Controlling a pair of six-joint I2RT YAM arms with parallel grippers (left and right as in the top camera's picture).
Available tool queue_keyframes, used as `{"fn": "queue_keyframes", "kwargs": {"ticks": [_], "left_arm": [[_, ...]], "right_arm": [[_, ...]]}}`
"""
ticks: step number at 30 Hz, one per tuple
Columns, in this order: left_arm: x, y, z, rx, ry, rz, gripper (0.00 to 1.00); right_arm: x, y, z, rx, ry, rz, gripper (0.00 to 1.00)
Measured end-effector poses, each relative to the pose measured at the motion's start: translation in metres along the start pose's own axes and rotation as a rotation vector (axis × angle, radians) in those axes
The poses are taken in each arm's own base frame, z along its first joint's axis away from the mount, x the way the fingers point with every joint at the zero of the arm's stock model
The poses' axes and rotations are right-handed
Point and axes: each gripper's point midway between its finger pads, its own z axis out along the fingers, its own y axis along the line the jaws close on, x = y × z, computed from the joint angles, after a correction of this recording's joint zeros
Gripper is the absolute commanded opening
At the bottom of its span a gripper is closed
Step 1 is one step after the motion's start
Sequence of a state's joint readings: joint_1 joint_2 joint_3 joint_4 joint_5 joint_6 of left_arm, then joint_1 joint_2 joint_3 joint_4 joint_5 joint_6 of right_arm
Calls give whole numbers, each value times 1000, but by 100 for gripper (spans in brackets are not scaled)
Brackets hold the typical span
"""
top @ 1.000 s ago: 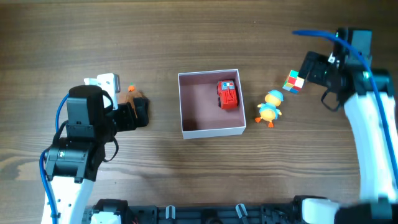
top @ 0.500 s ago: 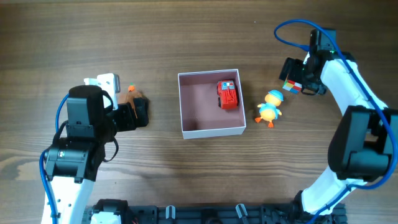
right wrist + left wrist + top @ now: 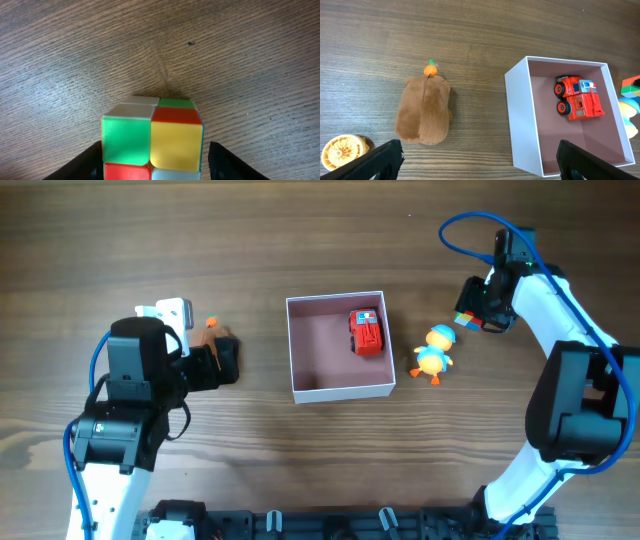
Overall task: Pack container
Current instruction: 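Move the right gripper to the colour cube and grasp it, then carry the colour cube into the box beside the truck and release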
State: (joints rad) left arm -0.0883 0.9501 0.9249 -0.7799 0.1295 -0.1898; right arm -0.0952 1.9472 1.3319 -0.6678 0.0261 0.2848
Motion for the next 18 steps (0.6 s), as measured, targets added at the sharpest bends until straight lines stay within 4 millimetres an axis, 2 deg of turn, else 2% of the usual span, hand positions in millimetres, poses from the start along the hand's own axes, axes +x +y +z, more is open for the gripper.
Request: {"fn": "queue_keyframes", "kwargs": {"ticks": [4, 8, 10, 13, 16, 18], "left_arm": [[0, 0, 0, 0, 0, 0, 100], [0, 0, 0, 0, 0, 0, 100], [0, 0, 0, 0, 0, 0, 100], [0, 0, 0, 0, 0, 0, 100], [0, 0, 0, 0, 0, 0, 100], [0, 0, 0, 0, 0, 0, 100]], "right_arm": [[1, 0, 0, 0, 2, 2, 45], [2, 0, 0, 2, 7, 1, 29], [3, -1, 0, 3, 13, 2, 18], [8, -2, -4, 8, 30, 1, 10], [5, 2, -26, -4, -5, -19, 4], [-5, 14, -60, -35, -90, -58, 4]]}}
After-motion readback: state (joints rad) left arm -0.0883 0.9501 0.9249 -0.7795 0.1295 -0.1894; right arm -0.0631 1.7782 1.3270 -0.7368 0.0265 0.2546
